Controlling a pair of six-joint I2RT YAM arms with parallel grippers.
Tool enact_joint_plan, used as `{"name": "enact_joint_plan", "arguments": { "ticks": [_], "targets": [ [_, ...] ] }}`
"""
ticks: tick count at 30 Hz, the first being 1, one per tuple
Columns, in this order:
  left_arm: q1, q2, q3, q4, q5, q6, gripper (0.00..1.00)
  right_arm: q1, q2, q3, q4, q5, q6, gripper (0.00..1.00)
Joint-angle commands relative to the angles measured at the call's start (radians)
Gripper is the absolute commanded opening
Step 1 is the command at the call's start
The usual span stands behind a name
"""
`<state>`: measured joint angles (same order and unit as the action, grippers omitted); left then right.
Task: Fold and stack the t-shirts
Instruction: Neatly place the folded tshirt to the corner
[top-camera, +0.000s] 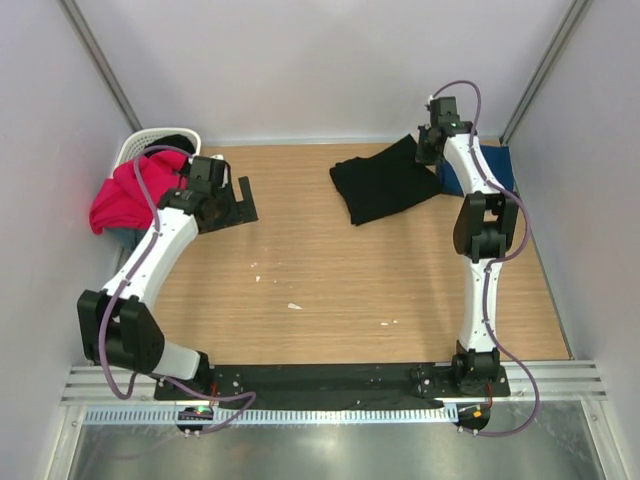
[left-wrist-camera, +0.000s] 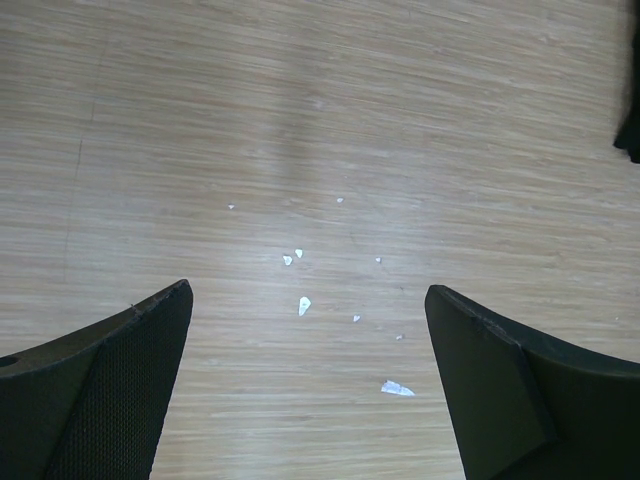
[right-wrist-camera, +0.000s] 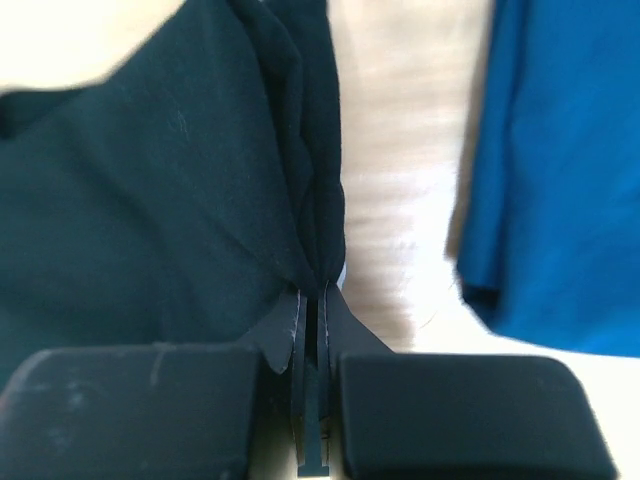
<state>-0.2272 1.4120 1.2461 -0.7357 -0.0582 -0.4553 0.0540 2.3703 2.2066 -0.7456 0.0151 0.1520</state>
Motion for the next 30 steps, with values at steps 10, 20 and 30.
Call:
{"name": "enact_joint_plan", "arguments": {
  "ticks": [10, 20, 30],
  "targets": [
    [0.012, 0.102, 0.13, -0.05, -0.037, 0.006, 1.0, -0.134, -0.036, 0.183, -0.023, 0.013, -0.107, 0.01],
    [0.014, 0.091, 0.078, -0.053, -0.054, -0.048, 1.0, -0.204, -0.042, 0.222, -0.012, -0.047, -0.121, 0.01],
    [0.012, 0.058, 0.041, -0.045, -0.049, -0.08, 1.0, -0.227, -0.081, 0.254, 0.014, -0.081, -0.118, 0.01]
  ]
}}
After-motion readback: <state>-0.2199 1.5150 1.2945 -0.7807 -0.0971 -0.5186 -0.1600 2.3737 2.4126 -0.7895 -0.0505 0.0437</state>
